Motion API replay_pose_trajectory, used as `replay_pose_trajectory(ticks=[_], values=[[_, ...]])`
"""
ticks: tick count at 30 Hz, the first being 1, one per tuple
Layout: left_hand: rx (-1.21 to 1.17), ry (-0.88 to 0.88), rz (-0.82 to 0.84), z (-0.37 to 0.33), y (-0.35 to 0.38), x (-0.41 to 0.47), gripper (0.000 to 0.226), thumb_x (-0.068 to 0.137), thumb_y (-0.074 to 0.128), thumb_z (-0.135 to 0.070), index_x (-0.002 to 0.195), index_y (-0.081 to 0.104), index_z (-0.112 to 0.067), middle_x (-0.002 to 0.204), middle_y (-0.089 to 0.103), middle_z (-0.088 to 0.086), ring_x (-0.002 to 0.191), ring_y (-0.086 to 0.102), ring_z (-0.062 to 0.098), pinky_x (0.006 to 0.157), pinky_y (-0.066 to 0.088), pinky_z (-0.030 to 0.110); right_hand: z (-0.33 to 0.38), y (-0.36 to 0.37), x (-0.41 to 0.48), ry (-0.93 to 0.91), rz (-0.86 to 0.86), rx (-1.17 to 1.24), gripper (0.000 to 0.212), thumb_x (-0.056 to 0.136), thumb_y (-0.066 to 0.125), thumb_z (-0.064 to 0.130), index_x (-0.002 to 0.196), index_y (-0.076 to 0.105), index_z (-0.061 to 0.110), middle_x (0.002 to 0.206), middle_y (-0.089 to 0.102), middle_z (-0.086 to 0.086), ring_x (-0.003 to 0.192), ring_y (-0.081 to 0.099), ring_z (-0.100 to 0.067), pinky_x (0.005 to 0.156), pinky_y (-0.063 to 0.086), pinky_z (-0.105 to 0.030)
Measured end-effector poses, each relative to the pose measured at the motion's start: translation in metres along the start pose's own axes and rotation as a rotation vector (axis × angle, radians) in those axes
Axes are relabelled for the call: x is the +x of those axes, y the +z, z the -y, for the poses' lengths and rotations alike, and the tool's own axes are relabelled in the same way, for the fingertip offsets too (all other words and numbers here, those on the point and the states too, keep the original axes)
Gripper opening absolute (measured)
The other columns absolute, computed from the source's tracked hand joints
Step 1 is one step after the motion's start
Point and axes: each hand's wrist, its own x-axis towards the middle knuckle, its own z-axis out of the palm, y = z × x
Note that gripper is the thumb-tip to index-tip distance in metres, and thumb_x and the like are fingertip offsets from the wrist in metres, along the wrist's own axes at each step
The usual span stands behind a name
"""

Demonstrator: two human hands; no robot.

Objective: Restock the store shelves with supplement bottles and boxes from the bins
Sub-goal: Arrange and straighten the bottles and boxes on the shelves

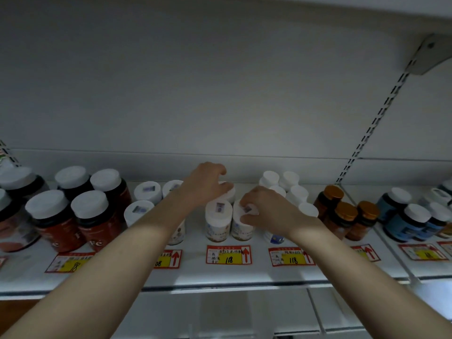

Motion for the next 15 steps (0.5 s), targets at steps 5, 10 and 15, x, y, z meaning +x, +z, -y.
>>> replay_pose_trajectory(ticks=[5,10,15], values=[[0.019,0.02,0.135,0.0027,0.0054,0.013,0.032,0.088,0.06,-0.03,0.11,0.061,-0.006,0.114,0.059,0.012,0.104,0.054,0.023,0.084,0.039,0.027,0.0025,0.0011,0.0009,0.0,0.022,-0.034,0.035,0.088,0.057,0.028,0.12,0.056,0.012,0.119,0.052,-0.01,0.106,0.053,-0.026,0.09,0.043,-0.033],[0.016,0.022,0.119,0.0038,0.0075,0.0134,0.041,0.089,0.059,-0.031,0.119,0.058,-0.005,0.119,0.059,0.013,0.108,0.054,0.025,0.086,0.039,0.026,0.0027,0.0033,0.0011,0.0,0.016,-0.045,0.033,0.088,0.057,0.026,0.117,0.057,0.012,0.115,0.053,-0.011,0.103,0.054,-0.028,0.09,0.043,-0.035],[-0.016,0.015,0.105,0.0042,0.009,0.014,0.045,0.087,0.061,-0.034,0.12,0.058,-0.004,0.121,0.058,0.013,0.109,0.054,0.024,0.084,0.039,0.025,0.0036,0.0036,0.0009,-0.004,0.007,-0.039,0.032,0.088,0.055,0.025,0.117,0.057,0.012,0.114,0.054,-0.011,0.102,0.054,-0.027,0.09,0.043,-0.034]])
